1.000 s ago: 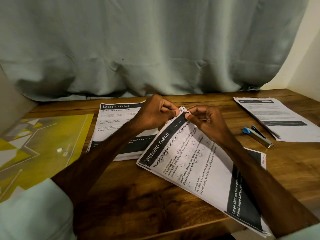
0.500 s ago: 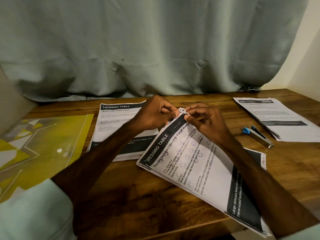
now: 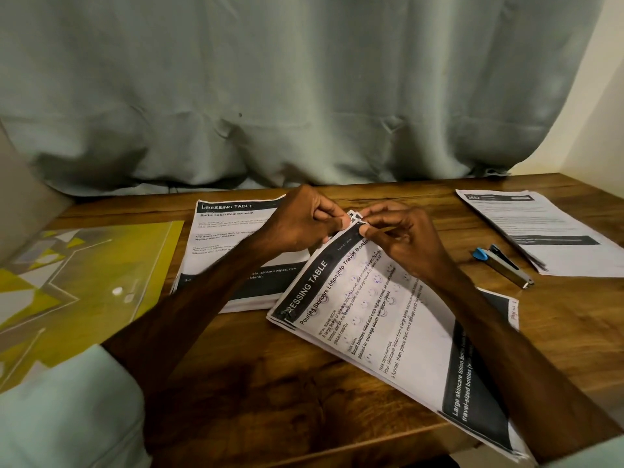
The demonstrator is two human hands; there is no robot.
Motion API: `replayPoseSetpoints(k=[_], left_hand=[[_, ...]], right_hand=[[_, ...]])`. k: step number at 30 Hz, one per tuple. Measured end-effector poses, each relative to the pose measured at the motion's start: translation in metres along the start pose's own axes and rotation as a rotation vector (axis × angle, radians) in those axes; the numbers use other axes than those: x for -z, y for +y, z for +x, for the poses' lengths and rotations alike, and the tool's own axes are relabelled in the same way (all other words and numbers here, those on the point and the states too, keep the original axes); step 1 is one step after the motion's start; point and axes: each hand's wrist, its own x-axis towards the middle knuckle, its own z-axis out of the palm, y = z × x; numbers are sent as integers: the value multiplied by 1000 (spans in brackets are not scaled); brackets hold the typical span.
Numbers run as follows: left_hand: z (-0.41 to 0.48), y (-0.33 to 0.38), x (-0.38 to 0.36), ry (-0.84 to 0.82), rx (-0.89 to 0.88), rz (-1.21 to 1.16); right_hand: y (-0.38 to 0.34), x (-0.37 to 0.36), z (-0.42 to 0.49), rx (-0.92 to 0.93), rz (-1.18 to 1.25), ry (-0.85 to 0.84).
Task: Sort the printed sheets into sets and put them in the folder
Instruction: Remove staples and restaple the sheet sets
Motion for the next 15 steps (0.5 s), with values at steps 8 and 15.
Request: replayPoseSetpoints(k=[8, 15], left_hand=[[-2, 2, 0, -14, -14, 1], [-3, -1, -11, 74, -82, 27]], right_hand=[[2, -1, 0, -30, -23, 19], [-2, -2, -1, -8, -45, 14]])
